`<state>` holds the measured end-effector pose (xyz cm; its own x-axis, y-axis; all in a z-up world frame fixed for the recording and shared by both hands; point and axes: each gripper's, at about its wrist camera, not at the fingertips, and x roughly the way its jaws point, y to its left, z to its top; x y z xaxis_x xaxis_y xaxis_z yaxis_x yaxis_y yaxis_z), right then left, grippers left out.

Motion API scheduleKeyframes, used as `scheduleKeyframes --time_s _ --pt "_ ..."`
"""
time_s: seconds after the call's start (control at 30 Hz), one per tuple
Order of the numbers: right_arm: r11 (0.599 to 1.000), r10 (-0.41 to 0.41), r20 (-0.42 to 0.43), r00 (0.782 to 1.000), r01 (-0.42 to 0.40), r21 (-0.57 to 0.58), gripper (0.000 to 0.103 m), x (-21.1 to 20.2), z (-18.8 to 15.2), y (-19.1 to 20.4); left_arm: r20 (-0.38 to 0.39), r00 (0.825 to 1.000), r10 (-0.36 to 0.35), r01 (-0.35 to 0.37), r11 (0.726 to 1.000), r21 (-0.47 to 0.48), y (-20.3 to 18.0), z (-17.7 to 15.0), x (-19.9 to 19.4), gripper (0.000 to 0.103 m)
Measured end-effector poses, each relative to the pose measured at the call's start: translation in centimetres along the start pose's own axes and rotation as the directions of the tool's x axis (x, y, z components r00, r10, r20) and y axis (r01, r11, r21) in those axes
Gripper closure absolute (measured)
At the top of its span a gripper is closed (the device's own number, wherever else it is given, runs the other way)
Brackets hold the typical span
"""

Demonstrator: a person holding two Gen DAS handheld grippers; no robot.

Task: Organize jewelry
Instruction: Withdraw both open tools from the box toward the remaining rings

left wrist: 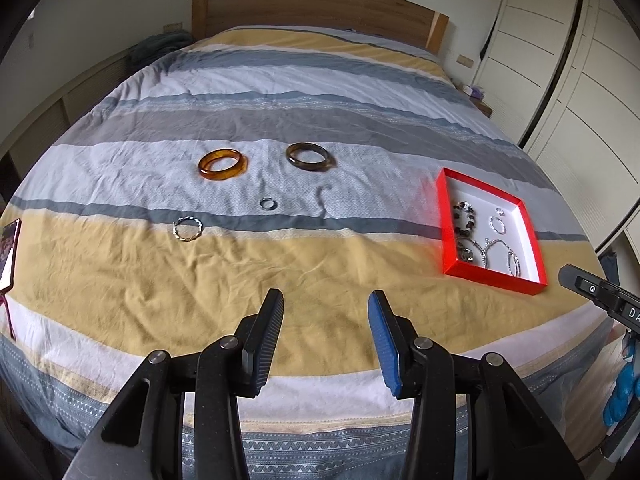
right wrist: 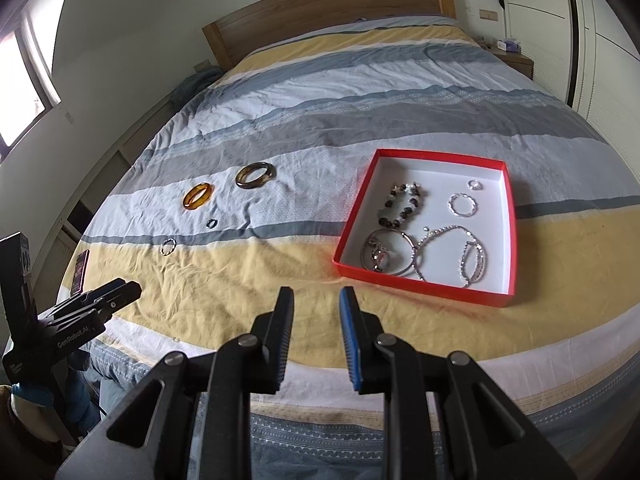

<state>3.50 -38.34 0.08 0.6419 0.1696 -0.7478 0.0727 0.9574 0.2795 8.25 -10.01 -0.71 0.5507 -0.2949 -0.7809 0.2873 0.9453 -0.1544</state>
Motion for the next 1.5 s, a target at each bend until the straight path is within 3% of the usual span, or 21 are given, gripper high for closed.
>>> scheduleKeyframes --time_s 1.0,1.5 --pt "1.000 0.008 0.005 1.000 -0.008 -0.008 0.080 -0.9 -0.3 1.0 0.002 1.000 0.014 -0.014 1.000 -0.027 1.2 -0.8 -0.8 0.057" --pt "0.995 0.012 -0.098 0.995 -0.022 -0.101 0.081 4.9 1.2 4.4 -0.042 0.995 0.089 -0.095 0.983 -0.158 8.7 -1.2 2.2 0.054"
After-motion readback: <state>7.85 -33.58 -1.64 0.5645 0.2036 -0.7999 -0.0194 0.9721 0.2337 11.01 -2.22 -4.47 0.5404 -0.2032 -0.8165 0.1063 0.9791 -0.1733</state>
